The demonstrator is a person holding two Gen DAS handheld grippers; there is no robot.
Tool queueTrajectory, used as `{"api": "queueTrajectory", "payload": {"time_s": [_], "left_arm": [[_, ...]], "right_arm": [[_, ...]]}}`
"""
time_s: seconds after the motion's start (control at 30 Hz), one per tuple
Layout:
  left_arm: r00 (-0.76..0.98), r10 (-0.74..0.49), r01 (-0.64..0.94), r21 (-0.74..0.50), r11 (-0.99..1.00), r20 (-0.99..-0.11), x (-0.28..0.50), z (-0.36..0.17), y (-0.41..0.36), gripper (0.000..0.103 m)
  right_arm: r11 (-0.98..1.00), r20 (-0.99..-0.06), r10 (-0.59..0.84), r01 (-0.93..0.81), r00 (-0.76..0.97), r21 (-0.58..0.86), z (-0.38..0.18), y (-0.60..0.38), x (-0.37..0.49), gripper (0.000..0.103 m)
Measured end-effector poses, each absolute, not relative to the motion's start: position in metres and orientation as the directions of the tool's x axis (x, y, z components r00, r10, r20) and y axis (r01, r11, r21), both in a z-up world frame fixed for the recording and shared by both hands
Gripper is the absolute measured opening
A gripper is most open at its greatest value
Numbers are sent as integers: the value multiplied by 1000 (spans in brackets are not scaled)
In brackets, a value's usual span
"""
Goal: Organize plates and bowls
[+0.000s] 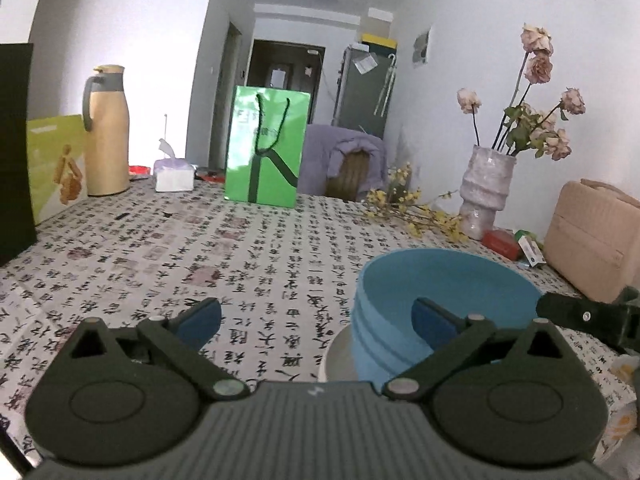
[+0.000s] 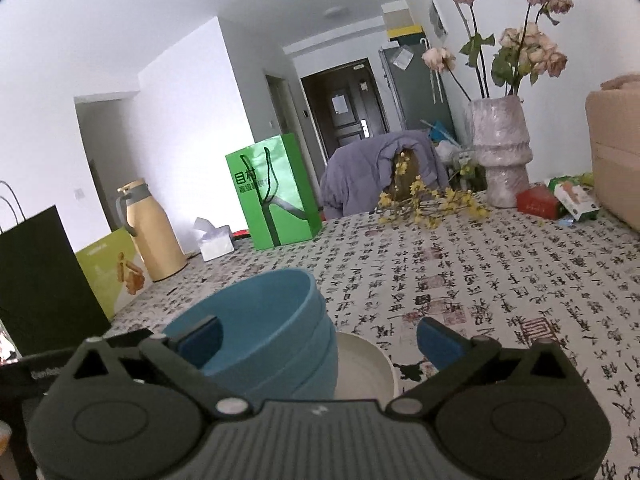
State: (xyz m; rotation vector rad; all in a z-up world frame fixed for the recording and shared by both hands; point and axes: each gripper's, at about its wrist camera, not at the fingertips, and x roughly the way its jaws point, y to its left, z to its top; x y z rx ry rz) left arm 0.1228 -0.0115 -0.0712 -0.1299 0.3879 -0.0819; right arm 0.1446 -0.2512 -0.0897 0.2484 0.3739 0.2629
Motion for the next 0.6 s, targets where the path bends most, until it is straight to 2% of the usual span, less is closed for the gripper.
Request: {"api": "queueTrajectory", "payload": {"time_s": [0.27, 0.6], "left_arm": [[946, -74, 44, -100, 994, -315, 95, -73, -7, 103], [959, -78, 48, -115, 992, -273, 62, -71, -1, 103]], "right_arm": [[944, -253, 263, -195, 931, 265, -91, -251, 112, 103], [953, -244, 249, -192, 937, 235, -90, -245, 84, 103]]}}
